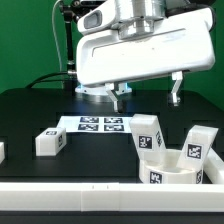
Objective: Assemble stool
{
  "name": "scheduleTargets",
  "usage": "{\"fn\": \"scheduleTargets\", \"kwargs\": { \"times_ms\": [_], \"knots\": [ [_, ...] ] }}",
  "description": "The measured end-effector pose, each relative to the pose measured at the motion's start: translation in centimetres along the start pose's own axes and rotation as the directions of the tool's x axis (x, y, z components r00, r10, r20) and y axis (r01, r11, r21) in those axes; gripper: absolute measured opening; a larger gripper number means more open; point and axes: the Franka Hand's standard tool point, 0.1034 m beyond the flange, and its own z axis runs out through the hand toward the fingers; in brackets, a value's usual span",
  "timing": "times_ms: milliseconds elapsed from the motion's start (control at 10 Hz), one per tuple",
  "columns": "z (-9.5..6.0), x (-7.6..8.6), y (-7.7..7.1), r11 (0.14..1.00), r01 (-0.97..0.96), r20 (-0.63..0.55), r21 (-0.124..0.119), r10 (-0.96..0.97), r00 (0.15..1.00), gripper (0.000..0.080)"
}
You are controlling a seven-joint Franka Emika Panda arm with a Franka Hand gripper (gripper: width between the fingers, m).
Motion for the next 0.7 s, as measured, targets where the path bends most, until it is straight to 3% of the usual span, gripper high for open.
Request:
{"fn": "scheduleTargets", "kwargs": {
  "times_ms": [200, 400, 700],
  "knots": [
    [0.2, -0.2, 0.1, 1.0, -0.002, 0.046, 0.002, 0.002, 0.999, 0.0649],
    [0.0, -0.3, 0.5, 1.0, 0.004, 0.214, 0.013, -0.007, 0.977, 0.0649],
    [-0.1, -0.1, 1.2, 1.0, -0.013, 0.376, 0.02, 0.004, 0.927, 0.0649]
  ]
}}
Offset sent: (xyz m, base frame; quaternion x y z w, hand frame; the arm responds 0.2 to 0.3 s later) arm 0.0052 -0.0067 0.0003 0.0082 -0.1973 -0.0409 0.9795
